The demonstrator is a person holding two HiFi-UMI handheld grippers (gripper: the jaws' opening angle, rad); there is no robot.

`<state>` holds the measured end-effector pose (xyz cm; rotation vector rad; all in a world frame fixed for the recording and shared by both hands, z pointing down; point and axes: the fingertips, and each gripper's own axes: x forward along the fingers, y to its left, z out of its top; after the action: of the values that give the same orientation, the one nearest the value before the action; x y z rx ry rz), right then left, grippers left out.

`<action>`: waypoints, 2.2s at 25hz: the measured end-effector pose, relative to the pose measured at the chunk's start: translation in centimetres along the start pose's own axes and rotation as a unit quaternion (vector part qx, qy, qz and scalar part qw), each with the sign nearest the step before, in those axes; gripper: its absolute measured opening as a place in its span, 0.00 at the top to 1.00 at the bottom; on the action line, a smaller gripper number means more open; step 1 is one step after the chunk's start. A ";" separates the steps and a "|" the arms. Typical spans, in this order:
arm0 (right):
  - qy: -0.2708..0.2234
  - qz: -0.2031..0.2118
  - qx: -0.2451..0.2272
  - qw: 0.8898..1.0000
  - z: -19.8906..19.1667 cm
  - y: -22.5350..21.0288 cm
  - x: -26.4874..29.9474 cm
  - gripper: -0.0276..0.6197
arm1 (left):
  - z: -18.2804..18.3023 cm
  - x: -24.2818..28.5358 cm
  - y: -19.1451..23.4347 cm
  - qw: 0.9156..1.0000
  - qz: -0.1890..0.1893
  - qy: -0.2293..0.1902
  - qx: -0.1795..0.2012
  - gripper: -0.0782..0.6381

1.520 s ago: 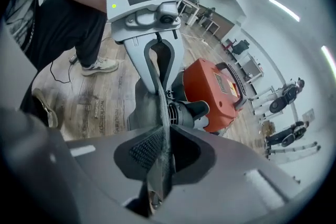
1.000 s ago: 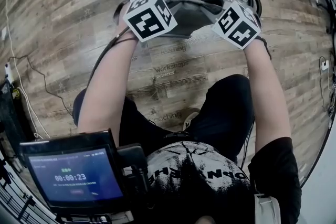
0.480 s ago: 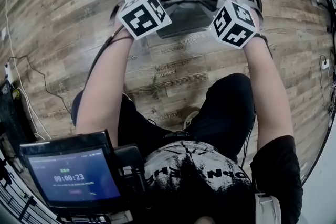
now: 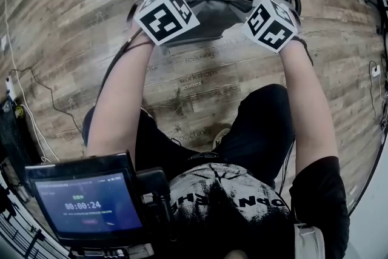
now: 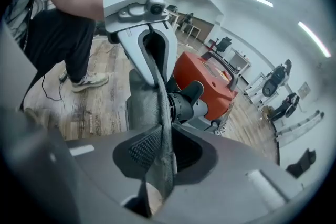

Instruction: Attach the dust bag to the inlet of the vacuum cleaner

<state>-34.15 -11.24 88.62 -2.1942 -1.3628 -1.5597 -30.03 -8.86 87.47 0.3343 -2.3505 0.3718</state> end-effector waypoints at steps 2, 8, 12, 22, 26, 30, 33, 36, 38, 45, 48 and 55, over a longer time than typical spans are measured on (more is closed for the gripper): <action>0.020 0.003 -0.030 0.999 0.2 -0.1 -0.1 0.86 | -0.3 0.1 0.1 1.000 -0.002 -0.002 -0.014 0.82; 0.035 0.004 -0.073 0.997 1.4 -0.3 -0.4 0.86 | -1.5 0.2 0.0 0.999 -0.014 0.018 -0.029 0.82; 0.018 0.005 -0.030 0.999 1.1 -0.5 -0.3 0.86 | -1.1 0.1 0.2 0.999 -0.013 0.023 -0.020 0.82; -0.016 0.002 0.017 1.000 0.7 -0.4 0.1 0.84 | -0.9 0.2 -0.2 0.999 -0.018 -0.001 -0.043 0.80; -0.068 0.006 0.071 0.995 1.0 0.0 -0.5 0.73 | -0.3 -0.4 -0.8 0.998 -0.023 -0.027 -0.055 0.69; -0.105 -0.007 0.082 0.991 1.6 0.3 -1.3 0.60 | 0.0 -0.8 -1.3 0.998 -0.014 -0.033 -0.047 0.61; -0.144 -0.020 0.098 0.985 2.3 -0.3 -2.9 0.58 | 1.0 -1.5 -1.2 0.997 0.001 -0.058 -0.049 0.58; -0.222 -0.024 0.143 0.964 3.9 -0.9 -5.4 0.58 | 2.6 -3.0 -0.9 0.991 0.013 -0.113 -0.077 0.56; -0.287 -0.016 0.181 0.941 5.1 -1.0 -6.9 0.60 | 3.8 -4.2 -0.9 0.983 0.014 -0.155 -0.095 0.56; -0.400 0.003 0.181 0.898 8.5 1.7 -9.6 0.95 | 6.6 -8.7 -1.8 0.958 0.036 -0.270 -0.094 0.89; -0.412 0.002 0.177 0.894 9.3 2.2 -9.5 0.95 | 6.1 -8.9 -2.0 0.958 0.037 -0.272 -0.090 0.89; -0.445 0.011 0.178 0.878 9.8 3.5 -10.0 0.95 | 5.9 -10.3 -2.9 0.949 0.027 -0.297 -0.105 0.89</action>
<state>-25.45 -13.76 77.32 -2.7230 -1.6043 -0.1562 -25.45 -12.25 76.67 0.3077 -2.9626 0.0365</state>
